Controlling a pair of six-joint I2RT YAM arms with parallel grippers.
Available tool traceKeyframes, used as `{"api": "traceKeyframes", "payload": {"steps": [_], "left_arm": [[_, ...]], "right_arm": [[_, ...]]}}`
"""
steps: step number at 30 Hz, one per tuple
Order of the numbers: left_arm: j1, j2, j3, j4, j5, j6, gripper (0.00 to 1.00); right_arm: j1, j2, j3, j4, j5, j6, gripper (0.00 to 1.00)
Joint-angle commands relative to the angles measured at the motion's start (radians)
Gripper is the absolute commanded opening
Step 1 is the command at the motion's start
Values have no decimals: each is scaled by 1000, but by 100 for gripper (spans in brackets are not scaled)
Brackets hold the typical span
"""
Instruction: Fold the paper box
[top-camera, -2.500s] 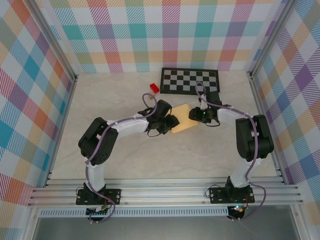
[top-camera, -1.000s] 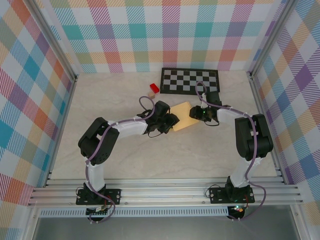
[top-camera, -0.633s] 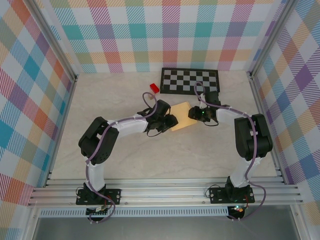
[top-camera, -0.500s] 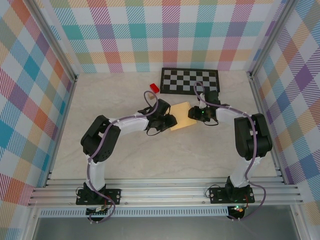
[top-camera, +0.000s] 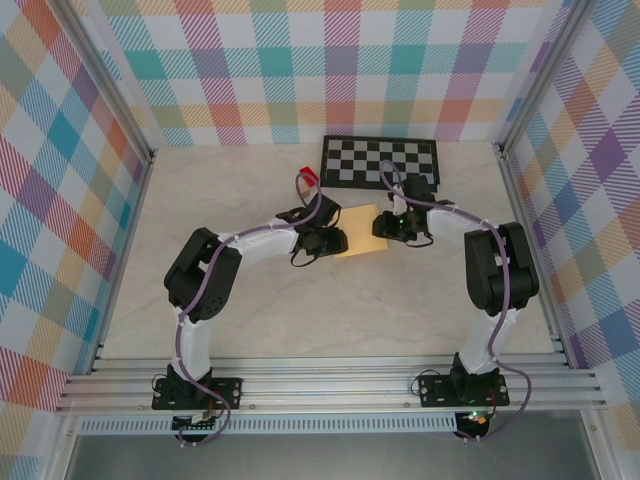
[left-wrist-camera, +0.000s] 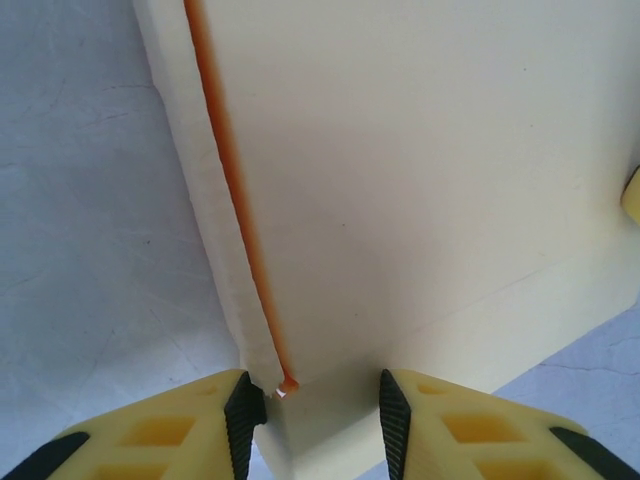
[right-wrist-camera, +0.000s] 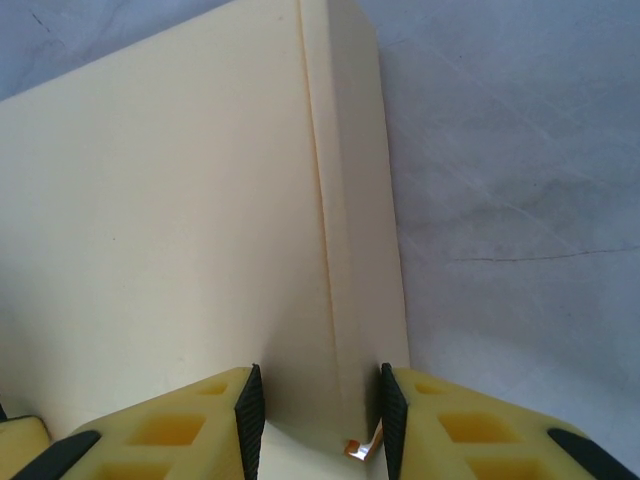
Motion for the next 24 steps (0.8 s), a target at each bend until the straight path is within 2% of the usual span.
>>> {"api": "traceKeyframes", "payload": {"steps": [1, 10, 17, 20, 24], "left_arm": [[1, 17, 34, -14, -26, 87, 38], [0, -11, 10, -53, -143, 188, 38], [0, -36, -24, -48, -240, 256, 45], [3, -43, -41, -23, -230, 276, 50], [11, -65, -56, 16, -151, 267, 49]], "right_arm": [[24, 47, -4, -123, -18, -32, 37], [25, 48, 1, -140, 10, -38, 37], [25, 56, 18, -163, 17, -43, 36], [25, 61, 35, -183, 27, -50, 36], [25, 62, 53, -207, 43, -59, 37]]}}
